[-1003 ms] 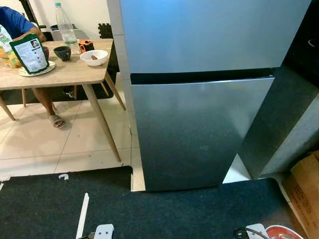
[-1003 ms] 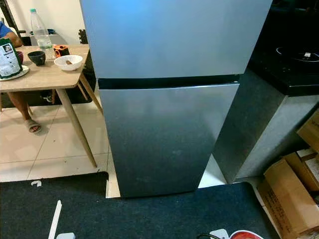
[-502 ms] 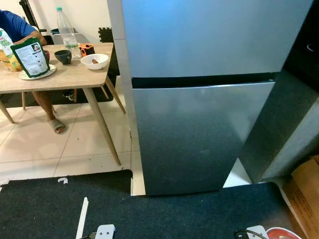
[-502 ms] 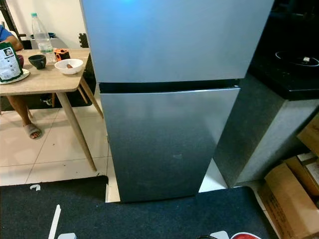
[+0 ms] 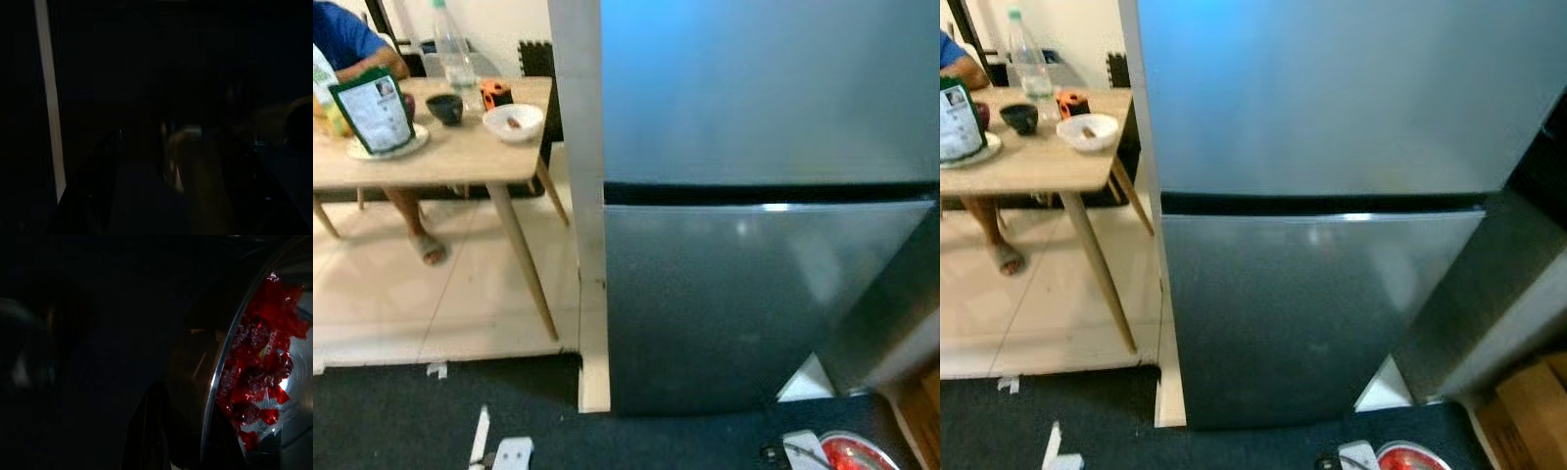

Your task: Restocking fridge

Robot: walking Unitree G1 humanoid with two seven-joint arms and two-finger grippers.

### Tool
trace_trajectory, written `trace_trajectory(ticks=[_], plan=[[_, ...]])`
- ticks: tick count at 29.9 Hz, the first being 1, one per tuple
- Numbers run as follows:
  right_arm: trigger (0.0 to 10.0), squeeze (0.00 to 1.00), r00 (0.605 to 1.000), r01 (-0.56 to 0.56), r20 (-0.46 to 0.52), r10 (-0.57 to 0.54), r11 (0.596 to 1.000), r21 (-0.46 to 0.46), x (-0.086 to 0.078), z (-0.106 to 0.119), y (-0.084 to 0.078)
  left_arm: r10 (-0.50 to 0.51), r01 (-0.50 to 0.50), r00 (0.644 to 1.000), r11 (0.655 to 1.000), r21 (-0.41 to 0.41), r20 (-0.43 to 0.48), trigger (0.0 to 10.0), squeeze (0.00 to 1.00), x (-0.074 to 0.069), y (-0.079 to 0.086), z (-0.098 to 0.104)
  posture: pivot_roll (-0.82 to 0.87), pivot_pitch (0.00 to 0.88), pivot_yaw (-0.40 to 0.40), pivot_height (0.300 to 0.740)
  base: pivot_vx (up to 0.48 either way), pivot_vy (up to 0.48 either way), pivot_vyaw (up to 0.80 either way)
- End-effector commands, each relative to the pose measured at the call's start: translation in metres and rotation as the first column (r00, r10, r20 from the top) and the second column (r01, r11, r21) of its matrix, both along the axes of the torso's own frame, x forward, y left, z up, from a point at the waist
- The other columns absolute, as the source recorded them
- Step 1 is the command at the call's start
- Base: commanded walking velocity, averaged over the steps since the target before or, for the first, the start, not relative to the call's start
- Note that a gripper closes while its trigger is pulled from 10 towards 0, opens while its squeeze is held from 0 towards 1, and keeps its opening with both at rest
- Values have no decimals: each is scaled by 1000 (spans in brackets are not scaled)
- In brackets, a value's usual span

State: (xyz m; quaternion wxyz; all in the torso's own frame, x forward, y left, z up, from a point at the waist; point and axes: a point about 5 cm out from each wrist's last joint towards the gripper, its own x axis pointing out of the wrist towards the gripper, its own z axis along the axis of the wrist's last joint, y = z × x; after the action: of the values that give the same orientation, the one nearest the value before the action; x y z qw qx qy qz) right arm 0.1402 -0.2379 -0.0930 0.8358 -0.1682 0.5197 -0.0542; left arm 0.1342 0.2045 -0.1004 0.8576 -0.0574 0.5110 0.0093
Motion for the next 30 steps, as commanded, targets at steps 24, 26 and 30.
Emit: trace_trajectory(ticks=[24, 26, 30], plan=[[10000, 0, 1000, 0, 2, 0, 1000, -18, 1, 2, -4, 29, -29, 999, 1000, 11, 25, 10000, 0, 2, 3, 1, -39, 2, -23, 740, 0, -134, 0], [10000, 0, 1000, -1, 0, 1, 1000, -19, 1, 1, -4, 80, -82, 994, 997, 13, 74, 10000, 0, 10, 9, 6, -41, 0, -22, 740, 0, 0, 0], [10000, 0, 1000, -2, -1, 2, 1000, -19, 0, 1, -5, 223, -214, 955, 975, -65, 194, 10000, 1000, 34, 26, 20, -41, 0, -22, 740, 0, 0, 0]])
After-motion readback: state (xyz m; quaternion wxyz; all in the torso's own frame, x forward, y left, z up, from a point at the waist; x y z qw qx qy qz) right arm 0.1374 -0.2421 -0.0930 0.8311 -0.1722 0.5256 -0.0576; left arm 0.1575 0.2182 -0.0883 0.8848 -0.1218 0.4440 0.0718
